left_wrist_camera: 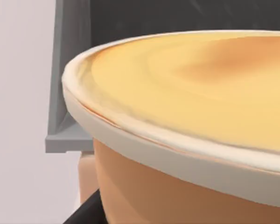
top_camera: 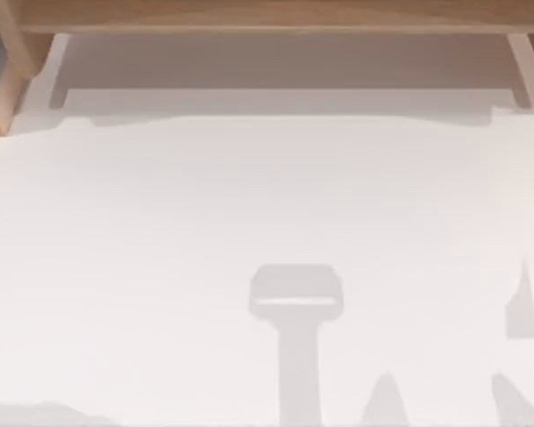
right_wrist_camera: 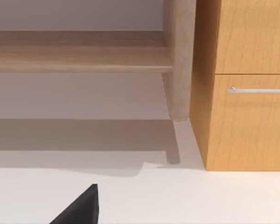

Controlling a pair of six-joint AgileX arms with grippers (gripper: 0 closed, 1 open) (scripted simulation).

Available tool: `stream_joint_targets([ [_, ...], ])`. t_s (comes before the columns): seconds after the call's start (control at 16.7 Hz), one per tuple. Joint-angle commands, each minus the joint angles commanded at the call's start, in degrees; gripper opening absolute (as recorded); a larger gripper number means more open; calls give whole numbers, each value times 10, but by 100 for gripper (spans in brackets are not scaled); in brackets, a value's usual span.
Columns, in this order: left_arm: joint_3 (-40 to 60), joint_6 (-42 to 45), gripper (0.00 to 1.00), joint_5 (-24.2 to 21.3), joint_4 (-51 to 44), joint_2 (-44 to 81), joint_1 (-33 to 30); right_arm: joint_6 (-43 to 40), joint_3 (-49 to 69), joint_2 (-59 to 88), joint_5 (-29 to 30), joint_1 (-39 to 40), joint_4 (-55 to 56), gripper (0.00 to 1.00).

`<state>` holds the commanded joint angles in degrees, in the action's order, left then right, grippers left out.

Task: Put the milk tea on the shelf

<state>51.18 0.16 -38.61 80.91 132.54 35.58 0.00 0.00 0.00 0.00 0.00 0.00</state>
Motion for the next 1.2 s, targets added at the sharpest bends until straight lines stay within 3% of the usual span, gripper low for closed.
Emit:
stream_joint_targets([
  [0.9, -1, 3, 0, 1, -14, -26, -4, 0, 0, 0, 0, 0, 0, 100],
  [1.2, -48, 8, 0, 36, -30, -98, -115, 0, 0, 0, 0, 0, 0, 100],
])
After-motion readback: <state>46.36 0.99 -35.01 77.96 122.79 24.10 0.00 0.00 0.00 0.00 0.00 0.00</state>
